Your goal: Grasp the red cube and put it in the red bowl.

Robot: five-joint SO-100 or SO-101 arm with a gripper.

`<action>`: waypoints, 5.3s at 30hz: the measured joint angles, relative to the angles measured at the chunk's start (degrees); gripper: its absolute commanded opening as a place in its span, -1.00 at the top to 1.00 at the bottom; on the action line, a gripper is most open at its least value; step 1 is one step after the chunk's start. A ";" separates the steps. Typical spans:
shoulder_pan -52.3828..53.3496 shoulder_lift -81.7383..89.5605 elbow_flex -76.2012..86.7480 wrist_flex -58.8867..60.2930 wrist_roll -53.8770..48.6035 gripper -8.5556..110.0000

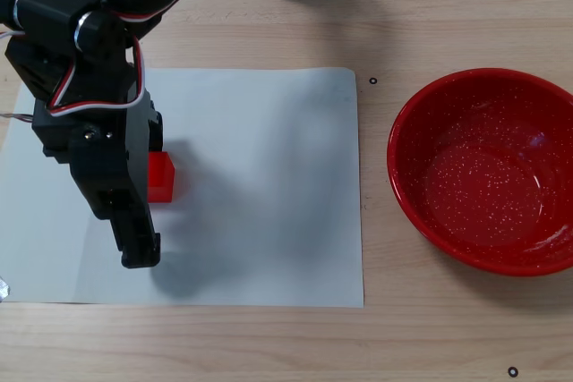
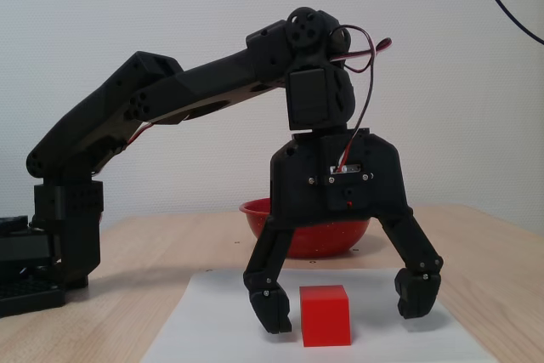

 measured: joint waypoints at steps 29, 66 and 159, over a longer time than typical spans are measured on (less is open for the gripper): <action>-1.67 0.26 0.00 1.58 3.78 0.85; 22.15 38.50 23.91 1.58 -7.82 0.85; 35.42 79.98 74.44 -34.28 -18.98 0.85</action>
